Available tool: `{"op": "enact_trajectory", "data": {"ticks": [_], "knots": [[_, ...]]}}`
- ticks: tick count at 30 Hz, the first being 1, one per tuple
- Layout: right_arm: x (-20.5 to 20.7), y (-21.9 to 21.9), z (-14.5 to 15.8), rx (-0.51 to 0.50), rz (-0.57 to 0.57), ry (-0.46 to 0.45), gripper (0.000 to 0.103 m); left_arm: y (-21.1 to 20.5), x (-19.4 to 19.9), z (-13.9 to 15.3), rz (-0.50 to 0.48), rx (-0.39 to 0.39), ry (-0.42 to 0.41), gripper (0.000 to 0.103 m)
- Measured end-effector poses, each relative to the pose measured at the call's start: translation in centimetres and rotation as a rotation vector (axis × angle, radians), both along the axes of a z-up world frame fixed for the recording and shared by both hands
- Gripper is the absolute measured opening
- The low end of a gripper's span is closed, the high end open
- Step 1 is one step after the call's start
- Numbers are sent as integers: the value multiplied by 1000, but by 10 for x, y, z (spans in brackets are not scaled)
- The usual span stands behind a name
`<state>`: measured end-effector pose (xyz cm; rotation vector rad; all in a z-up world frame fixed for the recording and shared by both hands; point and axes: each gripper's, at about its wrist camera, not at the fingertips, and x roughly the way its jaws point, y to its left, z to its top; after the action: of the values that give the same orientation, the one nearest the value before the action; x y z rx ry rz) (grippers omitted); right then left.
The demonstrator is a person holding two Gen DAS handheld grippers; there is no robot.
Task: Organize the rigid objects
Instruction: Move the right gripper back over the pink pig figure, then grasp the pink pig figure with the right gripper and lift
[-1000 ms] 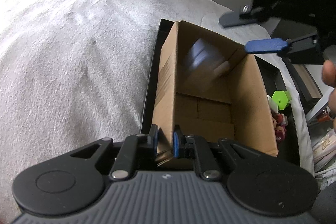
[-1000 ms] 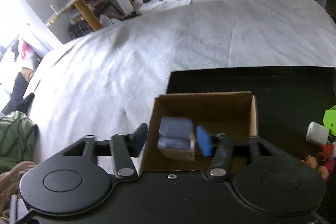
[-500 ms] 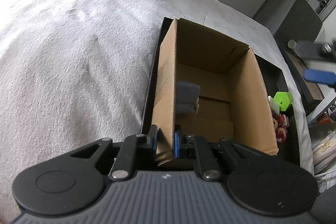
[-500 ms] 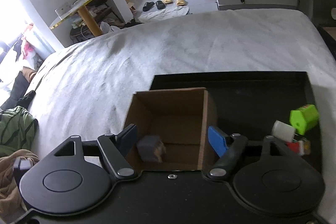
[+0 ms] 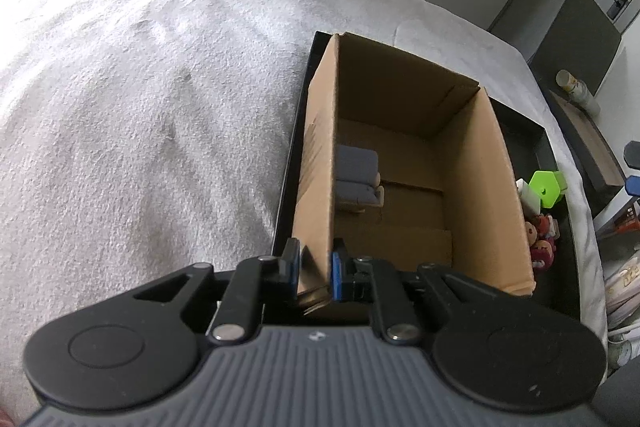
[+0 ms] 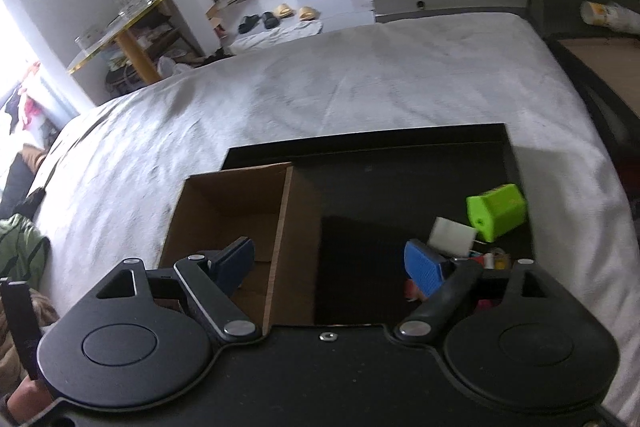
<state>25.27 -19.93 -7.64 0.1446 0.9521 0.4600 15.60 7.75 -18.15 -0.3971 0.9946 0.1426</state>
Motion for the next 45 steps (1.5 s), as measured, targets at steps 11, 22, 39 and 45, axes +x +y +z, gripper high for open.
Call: {"op": "enact_trajectory", "data": {"ticks": [11, 22, 39, 45], "knots": [[22, -45, -38, 10, -126, 60, 82, -3, 0, 1, -4, 19, 4, 14], [30, -78, -99, -3, -240, 258, 62, -6, 3, 1, -5, 33, 13, 14], [47, -75, -153, -4, -311, 449, 50, -5, 7, -1, 8, 30, 21, 14], [43, -68, -151, -52, -285, 426, 45, -6, 7, -1, 8, 29, 23, 14]]}}
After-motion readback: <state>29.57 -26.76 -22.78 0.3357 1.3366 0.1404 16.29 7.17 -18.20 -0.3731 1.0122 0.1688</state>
